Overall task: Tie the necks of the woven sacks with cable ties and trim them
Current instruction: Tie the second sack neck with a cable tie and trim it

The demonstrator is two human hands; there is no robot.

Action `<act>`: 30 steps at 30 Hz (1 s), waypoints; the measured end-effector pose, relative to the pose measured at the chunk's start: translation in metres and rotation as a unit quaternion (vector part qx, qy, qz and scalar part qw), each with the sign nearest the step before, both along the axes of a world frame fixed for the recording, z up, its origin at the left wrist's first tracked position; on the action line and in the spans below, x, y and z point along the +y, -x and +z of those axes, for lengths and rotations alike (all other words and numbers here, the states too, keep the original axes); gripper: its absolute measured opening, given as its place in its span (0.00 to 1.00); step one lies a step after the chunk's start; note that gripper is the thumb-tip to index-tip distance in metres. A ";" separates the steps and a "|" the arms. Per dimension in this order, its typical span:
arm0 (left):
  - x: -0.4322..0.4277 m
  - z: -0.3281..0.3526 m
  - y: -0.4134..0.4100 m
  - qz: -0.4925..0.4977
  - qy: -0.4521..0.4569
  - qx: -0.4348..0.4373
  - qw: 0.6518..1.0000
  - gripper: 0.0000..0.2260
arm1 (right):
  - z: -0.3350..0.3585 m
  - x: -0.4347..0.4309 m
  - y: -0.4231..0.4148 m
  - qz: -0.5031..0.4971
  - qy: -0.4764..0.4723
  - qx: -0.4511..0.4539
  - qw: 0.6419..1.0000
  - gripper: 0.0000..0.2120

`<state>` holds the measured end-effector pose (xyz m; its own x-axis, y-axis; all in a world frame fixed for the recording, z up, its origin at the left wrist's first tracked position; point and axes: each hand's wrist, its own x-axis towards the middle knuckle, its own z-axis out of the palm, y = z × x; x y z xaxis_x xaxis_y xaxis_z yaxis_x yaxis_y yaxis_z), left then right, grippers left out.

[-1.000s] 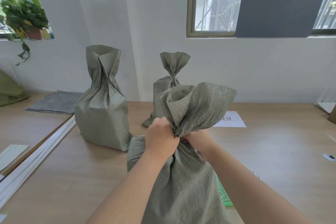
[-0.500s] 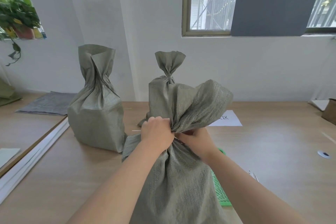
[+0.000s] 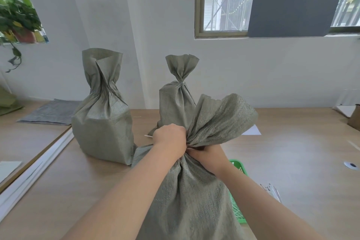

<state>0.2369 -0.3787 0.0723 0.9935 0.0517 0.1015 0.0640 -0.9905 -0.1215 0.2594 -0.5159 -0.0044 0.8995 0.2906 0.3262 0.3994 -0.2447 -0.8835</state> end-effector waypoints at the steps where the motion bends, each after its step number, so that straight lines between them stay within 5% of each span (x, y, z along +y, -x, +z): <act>1: 0.000 0.001 -0.001 0.005 0.005 -0.001 1.000 0.09 | 0.000 0.001 0.000 0.000 0.004 0.008 1.000 0.13; 5: 0.003 0.004 -0.007 0.040 0.034 -0.004 0.999 0.16 | 0.001 0.005 -0.001 0.001 0.034 0.057 0.998 0.03; 12: 0.003 0.005 -0.010 0.099 0.065 0.000 0.993 0.21 | -0.002 0.008 -0.002 -0.012 0.049 0.042 0.998 0.05; 19: 0.011 0.012 -0.020 0.117 0.148 0.124 0.974 0.29 | -0.004 0.008 -0.002 -0.014 0.033 0.066 0.997 0.02; 23: 0.020 0.009 -0.025 0.110 0.236 0.190 0.946 0.23 | -0.002 0.008 0.001 -0.012 0.020 0.071 0.997 0.03; 30: 0.028 -0.015 -0.019 0.085 0.357 0.091 0.926 0.21 | 0.000 0.006 0.009 -0.032 -0.043 0.053 0.997 0.03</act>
